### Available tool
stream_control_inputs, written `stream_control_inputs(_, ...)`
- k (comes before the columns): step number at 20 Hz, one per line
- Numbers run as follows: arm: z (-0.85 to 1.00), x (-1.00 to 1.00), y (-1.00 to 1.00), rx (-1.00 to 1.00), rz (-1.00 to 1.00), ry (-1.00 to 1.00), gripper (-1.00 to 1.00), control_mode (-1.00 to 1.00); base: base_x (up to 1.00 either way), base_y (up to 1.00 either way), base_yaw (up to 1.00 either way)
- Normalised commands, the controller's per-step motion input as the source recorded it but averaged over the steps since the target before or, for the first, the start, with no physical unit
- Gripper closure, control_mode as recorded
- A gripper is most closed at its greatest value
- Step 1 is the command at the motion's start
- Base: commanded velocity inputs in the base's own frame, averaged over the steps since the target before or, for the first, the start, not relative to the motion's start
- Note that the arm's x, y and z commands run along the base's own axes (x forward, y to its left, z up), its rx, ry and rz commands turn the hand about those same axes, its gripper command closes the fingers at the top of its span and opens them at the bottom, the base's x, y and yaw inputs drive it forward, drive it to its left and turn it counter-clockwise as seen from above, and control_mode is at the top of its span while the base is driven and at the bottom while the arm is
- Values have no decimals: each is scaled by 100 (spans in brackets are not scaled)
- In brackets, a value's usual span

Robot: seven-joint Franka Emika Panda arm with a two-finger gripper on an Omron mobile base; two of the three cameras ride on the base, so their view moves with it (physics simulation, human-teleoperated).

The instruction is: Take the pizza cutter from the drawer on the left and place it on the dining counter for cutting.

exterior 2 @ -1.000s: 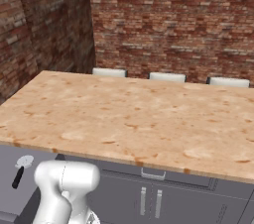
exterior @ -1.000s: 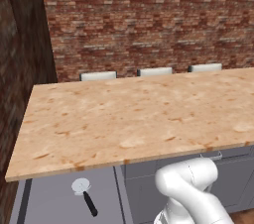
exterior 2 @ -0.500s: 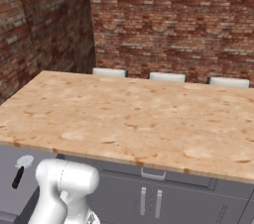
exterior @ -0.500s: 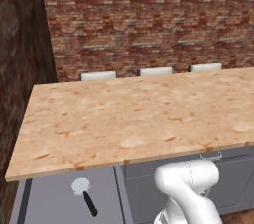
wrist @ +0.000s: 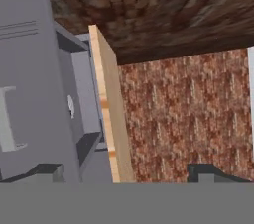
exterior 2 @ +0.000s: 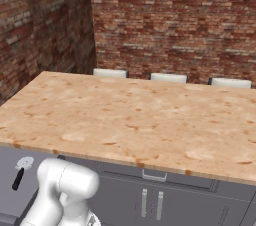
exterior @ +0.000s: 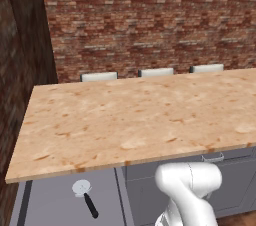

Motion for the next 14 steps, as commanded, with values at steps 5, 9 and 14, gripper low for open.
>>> stream_control_inputs(5,86,29,0,7,-2,17,-100,-100,0,0,0)
stream_control_inputs(9,77,61,-1,9,-4,20,-100,-100,0,0,0)
stream_control_inputs(14,69,75,-13,15,-2,25,-100,-100,0,0,0)
